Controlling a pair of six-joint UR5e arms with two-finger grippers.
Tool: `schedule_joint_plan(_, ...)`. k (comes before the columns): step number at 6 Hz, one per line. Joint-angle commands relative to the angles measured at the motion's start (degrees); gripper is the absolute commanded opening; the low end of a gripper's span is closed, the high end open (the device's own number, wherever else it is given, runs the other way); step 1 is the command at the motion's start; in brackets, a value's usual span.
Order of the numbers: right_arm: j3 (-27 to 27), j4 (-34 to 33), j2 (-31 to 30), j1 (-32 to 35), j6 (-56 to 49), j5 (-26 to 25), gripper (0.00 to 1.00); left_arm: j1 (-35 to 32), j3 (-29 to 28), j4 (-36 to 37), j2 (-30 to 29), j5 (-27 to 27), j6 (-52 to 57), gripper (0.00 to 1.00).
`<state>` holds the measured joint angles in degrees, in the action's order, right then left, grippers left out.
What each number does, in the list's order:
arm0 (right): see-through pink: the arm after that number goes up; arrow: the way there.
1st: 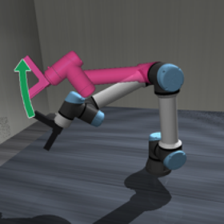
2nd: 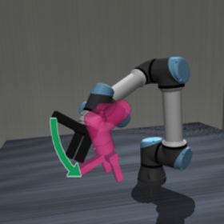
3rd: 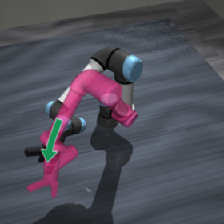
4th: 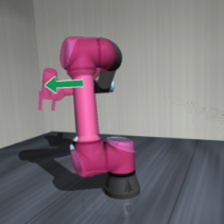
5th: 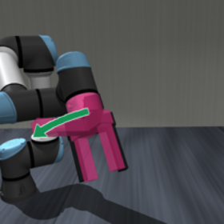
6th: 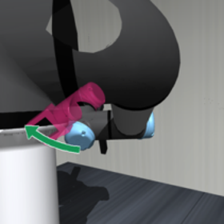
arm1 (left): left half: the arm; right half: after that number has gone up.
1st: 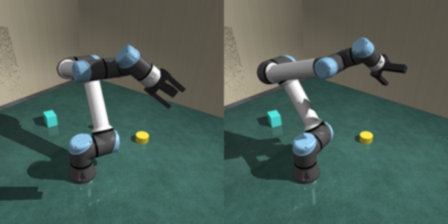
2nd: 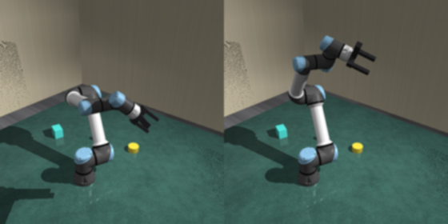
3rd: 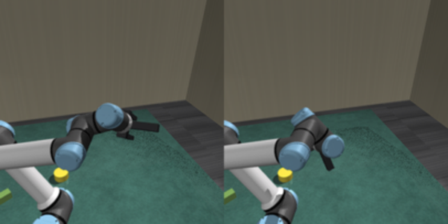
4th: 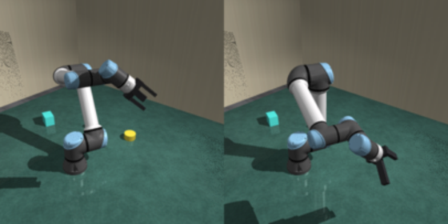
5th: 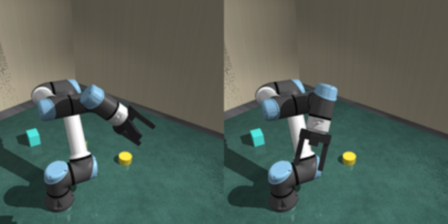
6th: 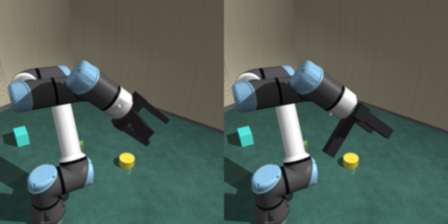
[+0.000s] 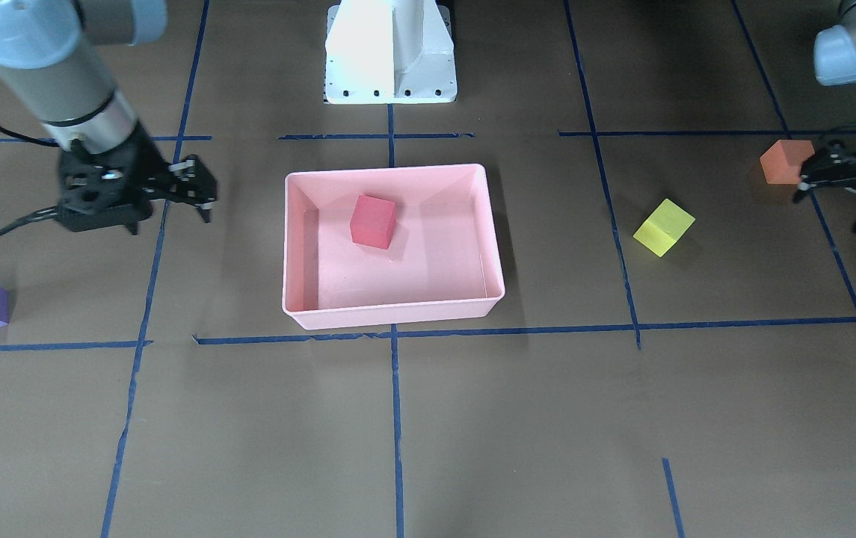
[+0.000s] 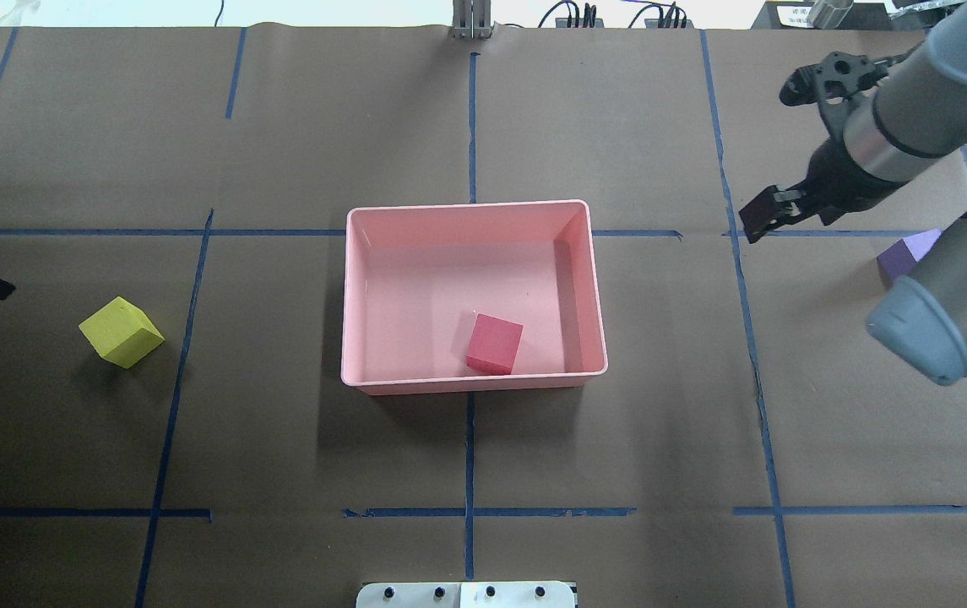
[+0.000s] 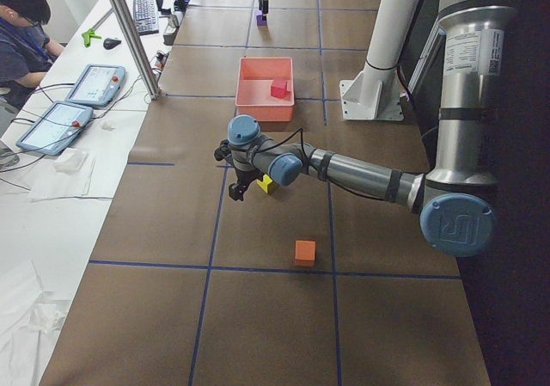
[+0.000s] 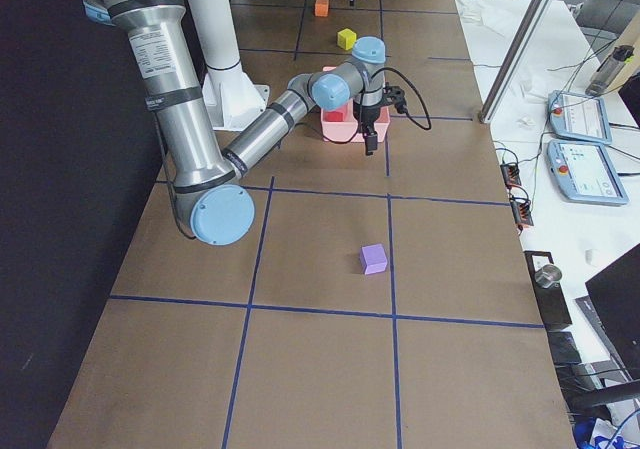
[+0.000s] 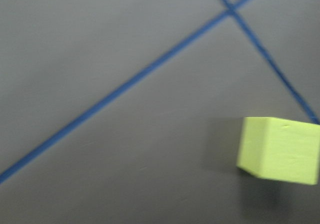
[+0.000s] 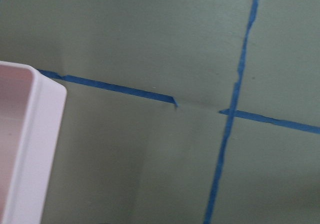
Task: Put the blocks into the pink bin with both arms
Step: 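Lower the left gripper onto the yellow cube while the right gripper withdraws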
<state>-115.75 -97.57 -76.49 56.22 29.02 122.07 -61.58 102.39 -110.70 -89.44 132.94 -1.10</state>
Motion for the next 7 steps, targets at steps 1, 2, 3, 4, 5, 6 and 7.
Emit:
schedule_joint_plan(1,-1.93,0.54,-10.30,9.30,-17.33,5.86,1.00,8.80,-0.69,-8.44,-0.39,-4.32,-8.43,1.00)
schedule_joint_plan(2,-1.84,0.37,-11.91,12.05,-21.33,7.81,1.00,12.76,-1.83,-10.48,-0.65,-5.23,-10.74,1.00)
schedule_joint_plan(3,-1.76,0.45,-12.45,12.08,-21.46,7.92,1.00,13.24,-3.06,-10.59,-1.26,-5.59,-10.76,1.00)
schedule_joint_plan(4,-1.67,0.37,-12.71,12.08,-21.46,7.92,1.00,13.94,-4.64,-10.59,-2.40,-5.59,-10.94,1.00)
schedule_joint_plan(5,-1.67,0.45,-13.15,12.08,-21.46,7.92,1.00,15.16,-6.05,-10.50,-3.11,-5.59,-11.03,1.00)
schedule_joint_plan(6,-1.67,0.45,-13.24,12.08,-21.46,7.92,1.00,15.43,-7.37,-10.50,-4.59,-5.59,-11.98,1.00)
schedule_joint_plan(7,-1.67,0.45,-13.24,12.08,-21.46,7.92,1.00,15.35,-7.29,-10.41,-5.04,-5.59,-12.34,0.85)
